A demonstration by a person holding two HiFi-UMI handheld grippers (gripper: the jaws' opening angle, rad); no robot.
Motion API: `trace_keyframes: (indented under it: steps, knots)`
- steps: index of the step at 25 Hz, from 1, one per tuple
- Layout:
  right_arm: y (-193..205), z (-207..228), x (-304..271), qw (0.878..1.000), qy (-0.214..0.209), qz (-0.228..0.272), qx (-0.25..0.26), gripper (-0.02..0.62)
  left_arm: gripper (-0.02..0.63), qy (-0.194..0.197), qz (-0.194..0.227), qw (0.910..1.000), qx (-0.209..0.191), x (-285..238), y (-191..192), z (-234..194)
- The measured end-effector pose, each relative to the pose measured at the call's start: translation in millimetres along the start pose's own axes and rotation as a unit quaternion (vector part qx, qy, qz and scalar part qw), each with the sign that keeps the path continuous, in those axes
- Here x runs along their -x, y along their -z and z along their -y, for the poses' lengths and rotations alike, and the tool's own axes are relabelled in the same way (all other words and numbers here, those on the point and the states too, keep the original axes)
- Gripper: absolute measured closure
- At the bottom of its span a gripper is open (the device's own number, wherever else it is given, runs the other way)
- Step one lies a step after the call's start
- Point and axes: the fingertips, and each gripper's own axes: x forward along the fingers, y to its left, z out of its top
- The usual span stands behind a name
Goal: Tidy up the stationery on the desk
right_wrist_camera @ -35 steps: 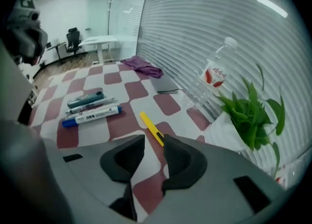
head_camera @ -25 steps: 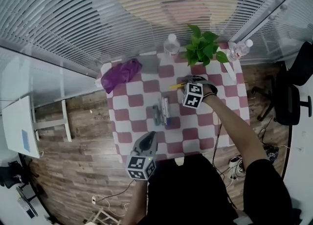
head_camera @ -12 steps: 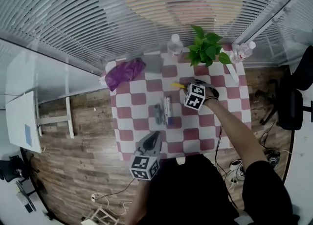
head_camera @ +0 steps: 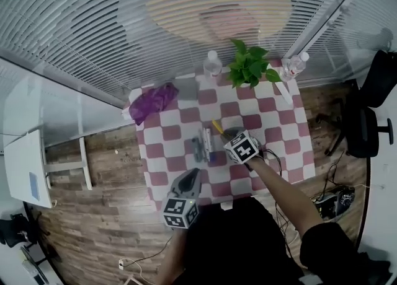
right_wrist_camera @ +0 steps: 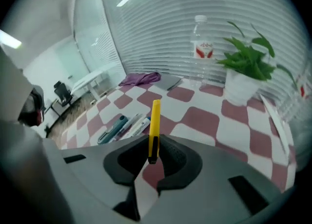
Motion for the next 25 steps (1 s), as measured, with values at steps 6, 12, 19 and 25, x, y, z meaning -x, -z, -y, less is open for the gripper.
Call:
trace_keyframes:
  steps: [6, 12, 19, 25]
  knots:
    - [33, -29, 4, 0.976, 0.000, 0.025, -0.218, 0.518, 0.563, 0.018, 0.000, 0.9998, -0.010, 4, -2, -4]
    - [43, -40, -6, 0.960, 0.029, 0.027, -0.276, 0.518, 0.563, 0.029, -0.006, 0.9995, -0.013, 13, 5, -12]
    - [48, -37, -17, 0.956, 0.052, 0.008, -0.290, 0.514, 0.563, 0.024, -0.001, 0.9997, -0.010, 29, 7, -29]
    - [53, -40, -16, 0.955, 0.064, 0.011, -0.290, 0.500, 0.563, 0.015, 0.005, 0.9999, -0.001, 50, 11, -47]
